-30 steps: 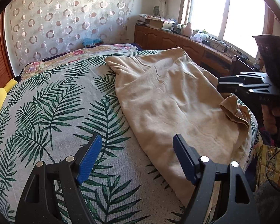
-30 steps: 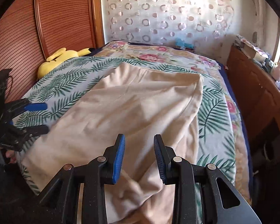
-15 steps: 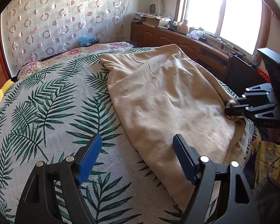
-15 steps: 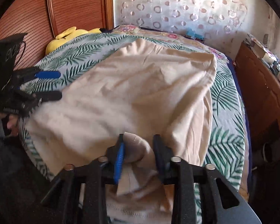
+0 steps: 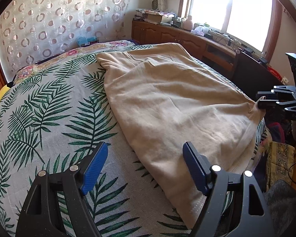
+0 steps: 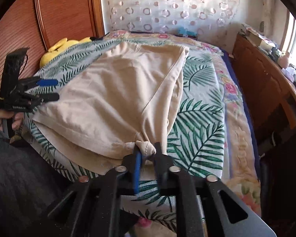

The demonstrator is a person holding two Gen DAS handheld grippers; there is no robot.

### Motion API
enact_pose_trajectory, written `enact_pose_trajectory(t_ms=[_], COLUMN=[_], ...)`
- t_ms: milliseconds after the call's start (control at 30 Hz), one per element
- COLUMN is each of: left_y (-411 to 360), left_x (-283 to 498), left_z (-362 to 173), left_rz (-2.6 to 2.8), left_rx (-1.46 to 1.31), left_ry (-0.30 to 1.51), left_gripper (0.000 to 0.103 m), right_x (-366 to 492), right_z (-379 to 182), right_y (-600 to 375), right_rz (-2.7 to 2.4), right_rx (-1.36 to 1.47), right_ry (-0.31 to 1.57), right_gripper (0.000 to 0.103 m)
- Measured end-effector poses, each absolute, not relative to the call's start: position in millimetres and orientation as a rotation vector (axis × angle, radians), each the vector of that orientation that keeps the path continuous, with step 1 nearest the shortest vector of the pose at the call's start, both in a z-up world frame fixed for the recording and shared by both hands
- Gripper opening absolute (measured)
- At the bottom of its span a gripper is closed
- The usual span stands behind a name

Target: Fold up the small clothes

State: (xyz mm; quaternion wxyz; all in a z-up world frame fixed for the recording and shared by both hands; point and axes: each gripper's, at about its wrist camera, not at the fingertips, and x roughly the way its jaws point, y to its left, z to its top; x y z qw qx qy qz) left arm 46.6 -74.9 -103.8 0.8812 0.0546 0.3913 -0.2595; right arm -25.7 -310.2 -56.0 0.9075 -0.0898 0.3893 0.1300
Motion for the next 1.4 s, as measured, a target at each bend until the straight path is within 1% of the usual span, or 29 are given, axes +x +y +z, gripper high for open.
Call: enact_pose_trajectory(t_ms=[33,133,267,467,700,767,833,900,933,967,1067,1133,1167,1200,1233,1300,1400], left_y=[-73.6,-68.9,-65.7,-64.2,-65.7,-67.4,-68.6,-69.5,-69.7,-70.0,-72.3,-74.8,-75.0,-75.9,-76.1,-75.8,-68.7], left_x=[46.7,45.9,44.0,39.7,36.2,34.6,32.3,29.0,27.4,25.2,22.0,19.2,18.5,17.6,16.6,15.6,20.2], left_z=[-103.5,-103.3,-105.3,-107.4,-111.9,-113.8,-115.5,-116.0,-115.8,-115.2,-114.5,-114.5,-114.7,-115.1,-114.3,-111.5,-95.4], left_rz=[-0.541,-0.538,-0.541,-0.574,-0.598,-0.605,-0.614,-0.621,-0.633,-0.649,-0.686,-0.706,-0.716,-0.723,-0.728,-0.73,-0.713], left_rx=[0.112,0.105,0.104,0.083,0.076,0.077,0.077,0.078,0.073,0.063,0.047,0.054,0.051,0.051,0.052,0.053,-0.003], left_ry=[0.816,0.823,0.83,0.841,0.859,0.864,0.869,0.867,0.868,0.87,0.875,0.88,0.885,0.892,0.893,0.885,0.824], left_gripper=[0.079,0.079,0.079,0.079,0.079,0.076,0.073,0.072,0.071,0.069,0.057,0.037,0.032,0.024,0.018,0.011,0.01], right_x=[-26.7,-24.8,-17.5,-7.7,-8.0,-7.9,-10.6,-13.0,-15.5,-15.3,-14.4,-16.8,-17.8,-19.0,-20.7,-24.0,-27.3], right_z=[-54.2,-56.8,-76.3,-99.5,-100.7,-100.6,-99.6,-99.3,-99.0,-99.4,-96.4,-93.5,-91.4,-90.8,-88.7,-84.3,-74.9], right_y=[-309.3,-306.3,-308.6,-315.7,-311.7,-313.2,-315.4,-315.1,-314.6,-314.2,-315.6,-317.2,-318.2,-319.2,-320.0,-322.3,-326.9], right_rz=[0.258,0.256,0.232,0.242,0.27,0.277,0.298,0.338,0.342,0.339,0.354,0.361,0.36,0.362,0.365,0.366,0.368], right_rx=[-0.181,-0.168,-0.175,-0.102,-0.107,-0.102,-0.099,-0.084,-0.082,-0.08,-0.05,-0.04,-0.034,-0.027,-0.017,0.008,0.04], right_ry=[0.787,0.78,0.82,0.886,0.886,0.882,0.872,0.868,0.864,0.859,0.828,0.802,0.788,0.773,0.759,0.724,0.668], right_gripper=[0.051,0.051,0.051,0.051,0.051,0.045,0.029,0.015,0.013,0.012,0.01,0.009,0.009,0.008,0.008,0.008,0.008])
